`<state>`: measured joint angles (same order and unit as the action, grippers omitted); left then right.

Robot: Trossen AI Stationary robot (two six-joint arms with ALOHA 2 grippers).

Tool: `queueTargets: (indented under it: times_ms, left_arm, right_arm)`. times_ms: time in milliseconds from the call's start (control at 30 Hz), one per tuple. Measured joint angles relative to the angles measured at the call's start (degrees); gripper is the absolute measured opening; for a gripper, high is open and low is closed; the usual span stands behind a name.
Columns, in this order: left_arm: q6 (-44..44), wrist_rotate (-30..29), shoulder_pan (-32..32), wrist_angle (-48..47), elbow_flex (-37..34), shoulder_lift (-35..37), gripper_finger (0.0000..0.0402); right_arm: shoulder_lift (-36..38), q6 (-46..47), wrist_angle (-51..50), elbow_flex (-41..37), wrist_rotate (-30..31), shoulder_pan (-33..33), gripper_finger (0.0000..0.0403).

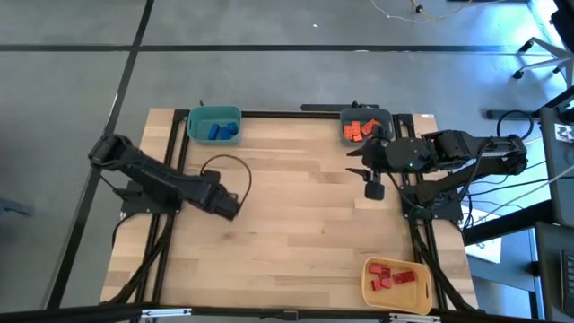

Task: Sort & place blocks by color
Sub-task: Put the blue game piece into the blue bin

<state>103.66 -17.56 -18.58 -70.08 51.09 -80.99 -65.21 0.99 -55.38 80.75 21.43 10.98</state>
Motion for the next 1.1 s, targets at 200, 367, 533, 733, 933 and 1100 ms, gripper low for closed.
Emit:
queueTargets:
  times_ms: [200,367,533,733,933,1100]
  left_arm:
    - [-10.35,-6.72,8.82,-1.77,5.05,0.04,0.0125]
    - [-21.95,-10.77,19.22,-1.86,9.21,0.07,0.0125]
    - [-36.39,-12.39,31.65,0.50,12.27,0.07,0.0125]
    - [-52.69,-9.31,46.20,9.38,12.51,-0.09,0.0125]
    - [-63.41,-6.06,56.61,20.40,12.53,-0.44,0.0125]
    - [-67.77,-4.57,63.25,21.54,12.54,-1.17,0.0125]
  right_arm:
    - [0.00,0.00,0.40,0.00,2.10,0.00,0.0182]
    - [0.00,0.24,0.42,0.00,2.07,0.00,0.0182]
    - [0.00,0.28,0.42,0.00,2.05,0.00,0.0182]
    - [0.00,0.39,0.42,0.00,1.99,0.00,0.0182]
    - [-0.02,0.39,0.44,0.00,1.92,0.02,0.0182]
    - [-0.02,0.42,0.74,0.00,1.90,0.01,0.0182]
